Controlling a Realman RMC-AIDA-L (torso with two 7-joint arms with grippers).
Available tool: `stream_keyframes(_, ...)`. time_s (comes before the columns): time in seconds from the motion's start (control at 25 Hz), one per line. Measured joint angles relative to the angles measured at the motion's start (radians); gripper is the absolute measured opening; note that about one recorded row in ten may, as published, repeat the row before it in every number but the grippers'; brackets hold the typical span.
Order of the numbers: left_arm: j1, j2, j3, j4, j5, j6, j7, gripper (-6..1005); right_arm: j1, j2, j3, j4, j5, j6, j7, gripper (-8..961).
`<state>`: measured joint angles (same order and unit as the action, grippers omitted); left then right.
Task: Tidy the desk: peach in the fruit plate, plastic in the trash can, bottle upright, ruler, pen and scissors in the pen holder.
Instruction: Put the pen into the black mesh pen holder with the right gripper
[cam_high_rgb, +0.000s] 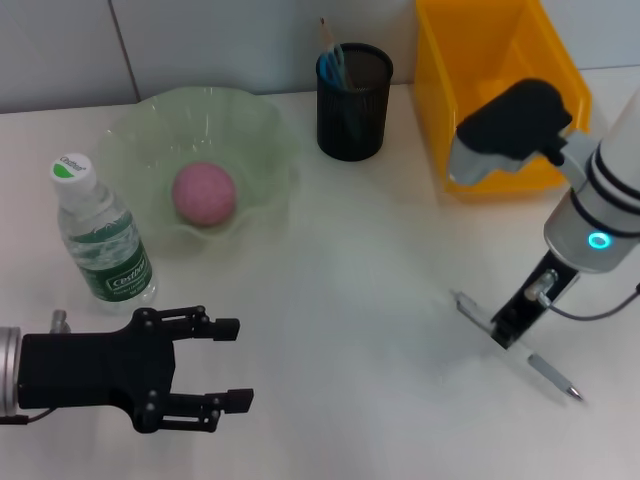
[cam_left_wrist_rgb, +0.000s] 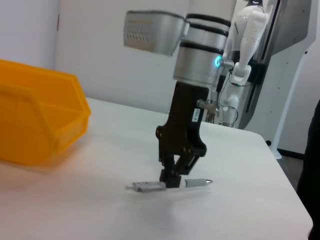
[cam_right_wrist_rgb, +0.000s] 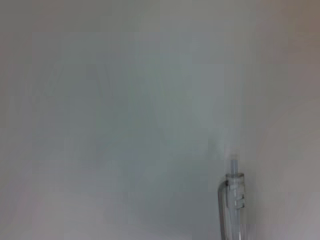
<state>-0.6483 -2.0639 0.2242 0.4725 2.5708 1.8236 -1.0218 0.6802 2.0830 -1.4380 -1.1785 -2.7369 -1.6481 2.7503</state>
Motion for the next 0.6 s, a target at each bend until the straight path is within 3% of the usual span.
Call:
stream_keyframes(0.32,-0.001,0.000,0.000,0.007,-0.028,0.010,-0.015,807,-0.008,-0.006,0.220,-0.088,0.126,-0.010,-0.115,126)
stream_keyframes(0.6,0.008,-0.004,-0.002,-0.006,-0.068,0.013,-0.017,807,-0.048,-0.006,0.375,-0.098,0.296,0.157,-0.366,126)
